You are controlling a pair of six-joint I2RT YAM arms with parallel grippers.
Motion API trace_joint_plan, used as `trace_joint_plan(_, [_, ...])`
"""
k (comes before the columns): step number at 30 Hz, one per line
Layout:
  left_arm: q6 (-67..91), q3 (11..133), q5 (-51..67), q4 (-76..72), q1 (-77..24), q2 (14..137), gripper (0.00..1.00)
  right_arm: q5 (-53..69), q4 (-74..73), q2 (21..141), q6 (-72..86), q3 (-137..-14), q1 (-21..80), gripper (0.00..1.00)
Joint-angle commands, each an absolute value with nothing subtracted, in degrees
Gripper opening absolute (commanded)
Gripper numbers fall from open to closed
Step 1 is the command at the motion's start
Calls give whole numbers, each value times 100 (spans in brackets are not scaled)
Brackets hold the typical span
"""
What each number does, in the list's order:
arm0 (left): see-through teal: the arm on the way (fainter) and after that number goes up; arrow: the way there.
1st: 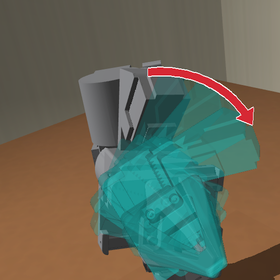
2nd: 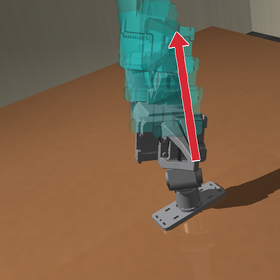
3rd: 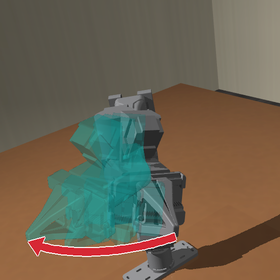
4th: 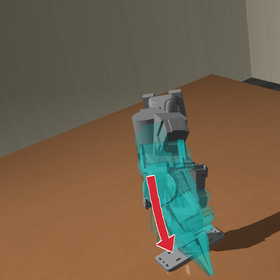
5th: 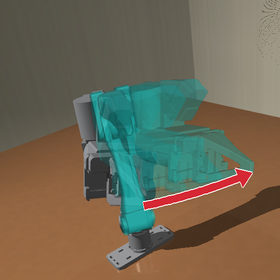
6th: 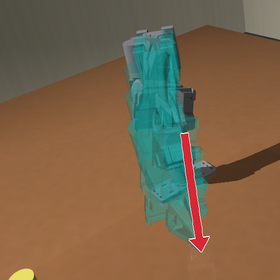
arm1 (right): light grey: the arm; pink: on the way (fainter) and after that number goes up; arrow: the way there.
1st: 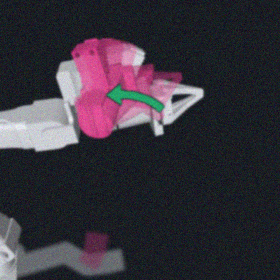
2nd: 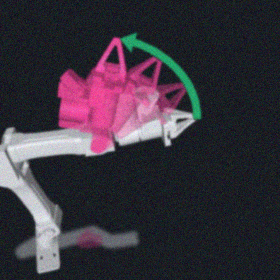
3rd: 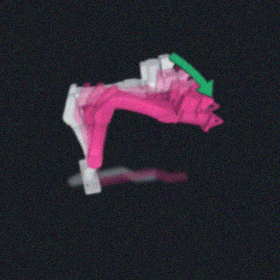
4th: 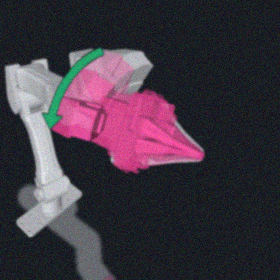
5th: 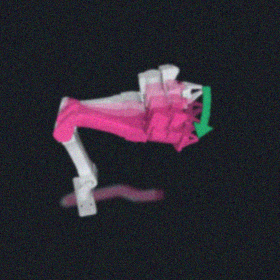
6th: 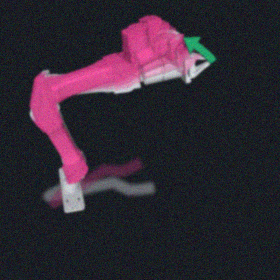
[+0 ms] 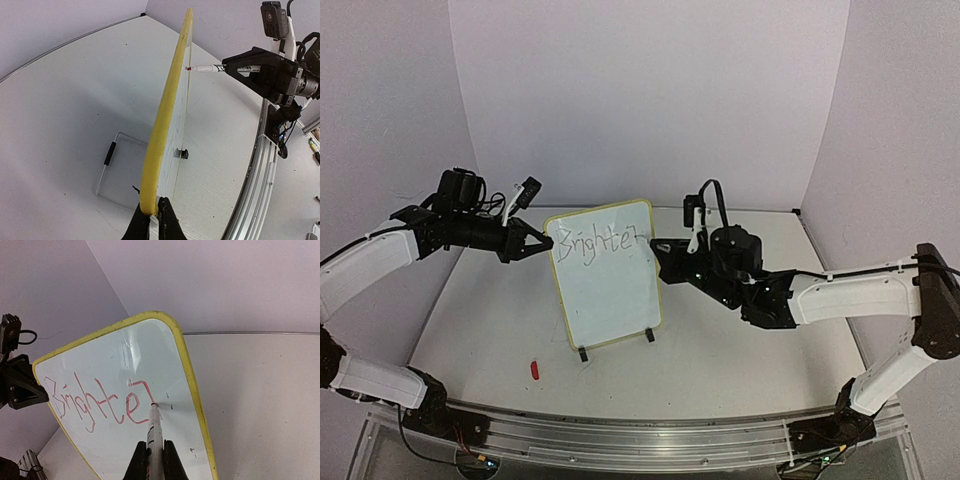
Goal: Write a sentence on the whiteboard
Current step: Write on the whiteboard at the center of the board.
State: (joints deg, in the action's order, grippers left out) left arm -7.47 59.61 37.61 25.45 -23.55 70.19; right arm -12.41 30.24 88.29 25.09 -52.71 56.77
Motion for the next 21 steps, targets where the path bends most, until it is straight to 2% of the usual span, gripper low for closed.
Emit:
trace_joint_plan(1, [-1164, 5865, 3331, 3126, -2479, 7278, 0, -1406, 3248, 8717, 2399, -5516, 5651, 0])
trace_joint_plan(21, [-1167, 5868, 3326, 3131, -2485, 7278, 0, -1814, 3243, 8625, 2459, -5346, 5647, 0])
